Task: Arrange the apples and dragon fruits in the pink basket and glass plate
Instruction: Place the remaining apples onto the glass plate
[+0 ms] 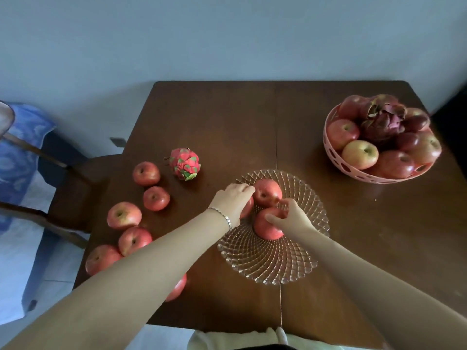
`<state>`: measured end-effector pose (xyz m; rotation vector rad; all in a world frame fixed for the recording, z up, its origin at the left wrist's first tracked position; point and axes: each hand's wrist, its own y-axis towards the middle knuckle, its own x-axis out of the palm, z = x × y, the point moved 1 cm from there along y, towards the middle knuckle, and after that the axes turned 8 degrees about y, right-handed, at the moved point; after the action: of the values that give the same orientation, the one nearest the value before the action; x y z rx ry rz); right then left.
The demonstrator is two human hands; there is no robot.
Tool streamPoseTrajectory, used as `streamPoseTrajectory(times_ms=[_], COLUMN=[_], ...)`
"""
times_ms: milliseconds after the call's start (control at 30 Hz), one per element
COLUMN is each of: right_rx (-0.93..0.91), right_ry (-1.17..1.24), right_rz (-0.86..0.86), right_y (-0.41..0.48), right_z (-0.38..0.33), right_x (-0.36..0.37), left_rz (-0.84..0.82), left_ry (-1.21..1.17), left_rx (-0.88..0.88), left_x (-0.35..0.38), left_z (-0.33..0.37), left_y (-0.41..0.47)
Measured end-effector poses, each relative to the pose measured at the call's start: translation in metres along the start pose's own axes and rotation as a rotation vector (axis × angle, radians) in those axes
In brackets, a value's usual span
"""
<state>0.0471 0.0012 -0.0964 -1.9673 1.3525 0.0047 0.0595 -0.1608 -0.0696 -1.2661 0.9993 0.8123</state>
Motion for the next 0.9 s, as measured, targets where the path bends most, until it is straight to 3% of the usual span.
streamPoseTrajectory(times_ms=[200,367,633,800,900], right_rx=[0.034,0.041,0.118,0.154,0.151], right_ry=[0.036,0.045,0.175,0.201,0.18], right_rz=[0.016,0.011,-0.011,-0.011,0.004], right_y=[0.002,0.003,0.003,0.002,0.004], right_z=[0.002,0.003,0.005,0.003,0.004], right_x=[0.0,0.0,0.005,0.006,0.006], left_rz=[-0.033,0.021,0.044,0.15,0.233], left_ry=[0.053,-0.06,-0.317,-0.192,-0.237], left_rx=[0.103,0.102,-0.069,-0.104,-0.257], left_x=[0.004,0.02,0.019,0.027,0.031], left_z=[0.0,-0.005,-0.011,-0.005,-0.022], left_y=[0.015,0.003,-0.003,-0.017,-0.042])
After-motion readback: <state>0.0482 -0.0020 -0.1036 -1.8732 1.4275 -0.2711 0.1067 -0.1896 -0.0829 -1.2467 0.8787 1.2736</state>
